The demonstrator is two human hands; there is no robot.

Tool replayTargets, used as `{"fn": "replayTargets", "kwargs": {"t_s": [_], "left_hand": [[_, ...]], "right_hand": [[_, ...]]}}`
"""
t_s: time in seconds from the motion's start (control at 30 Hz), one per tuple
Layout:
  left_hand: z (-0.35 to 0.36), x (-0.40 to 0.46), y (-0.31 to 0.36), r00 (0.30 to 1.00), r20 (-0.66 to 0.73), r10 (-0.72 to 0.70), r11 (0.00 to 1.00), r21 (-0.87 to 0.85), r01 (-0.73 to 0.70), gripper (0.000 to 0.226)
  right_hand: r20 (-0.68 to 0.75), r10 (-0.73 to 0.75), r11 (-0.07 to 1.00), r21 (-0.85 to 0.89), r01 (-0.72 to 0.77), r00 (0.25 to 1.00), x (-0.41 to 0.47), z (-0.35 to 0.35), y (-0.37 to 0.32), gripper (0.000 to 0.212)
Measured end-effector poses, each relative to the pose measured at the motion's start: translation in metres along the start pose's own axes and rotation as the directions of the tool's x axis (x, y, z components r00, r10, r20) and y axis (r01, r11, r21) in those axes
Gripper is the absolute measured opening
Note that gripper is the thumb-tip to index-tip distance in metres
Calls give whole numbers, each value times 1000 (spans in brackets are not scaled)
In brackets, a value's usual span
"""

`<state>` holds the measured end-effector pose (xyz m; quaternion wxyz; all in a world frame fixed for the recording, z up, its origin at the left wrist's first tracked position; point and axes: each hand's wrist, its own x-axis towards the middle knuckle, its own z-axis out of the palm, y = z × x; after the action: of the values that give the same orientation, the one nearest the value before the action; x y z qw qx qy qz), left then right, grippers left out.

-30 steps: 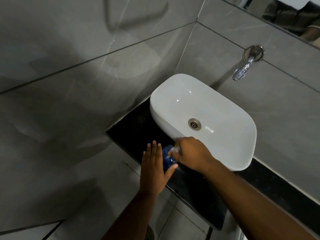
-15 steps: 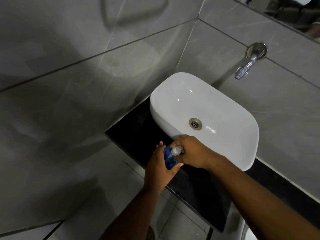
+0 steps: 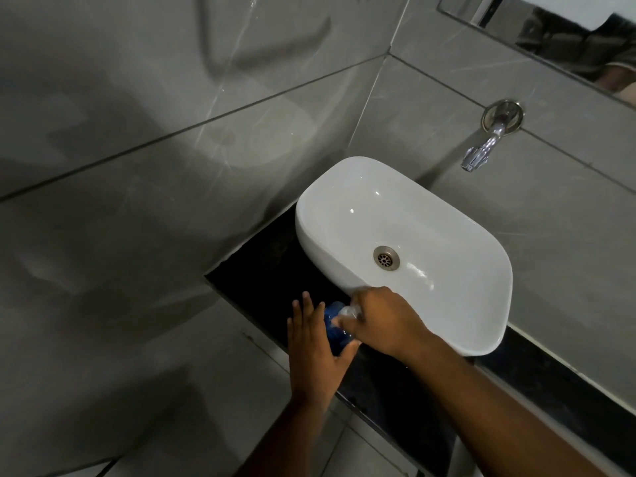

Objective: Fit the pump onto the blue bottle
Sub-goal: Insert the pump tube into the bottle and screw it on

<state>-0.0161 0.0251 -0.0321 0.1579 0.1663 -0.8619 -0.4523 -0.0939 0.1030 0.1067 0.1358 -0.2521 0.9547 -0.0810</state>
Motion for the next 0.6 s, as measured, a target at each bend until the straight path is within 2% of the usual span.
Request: {"fn": "replayTargets", "kwargs": {"t_s": [0.1,0.13,0.3,0.37,0.47,0.53,0.6], "left_hand": [[2,-1,0,1000,21,-15,999,-51,16,104],[3,0,-1,1000,24,-18,998,-58,19,108],[0,11,-5,1000,29,12,1000,-18,-11,117],[0,14,-6,1000,19,19,1000,6,-19,109],[1,14,-5,1000,13,-10,1000,-16,11,86],[4,14,-6,1000,5,-22,999,-32,22,76],[5,13,-6,1000,-4,-5,999,-32,5,77]], "right_hand": [[51,-83,974,214,70,995,-2,0,1,53],[71,-111,970,226,93,991,-2,0,1,52],[73,-118,981,165,105,990,0,-3,-1,16],[54,-95,990,113,88,994,1,-4,-1,14],[30,-53,995,86,50,998,4,-2,1,17],[41,-52,989,144,45,998,2,2,4,21],[38,-57,960,276,44,998,-3,7,10,38]]}}
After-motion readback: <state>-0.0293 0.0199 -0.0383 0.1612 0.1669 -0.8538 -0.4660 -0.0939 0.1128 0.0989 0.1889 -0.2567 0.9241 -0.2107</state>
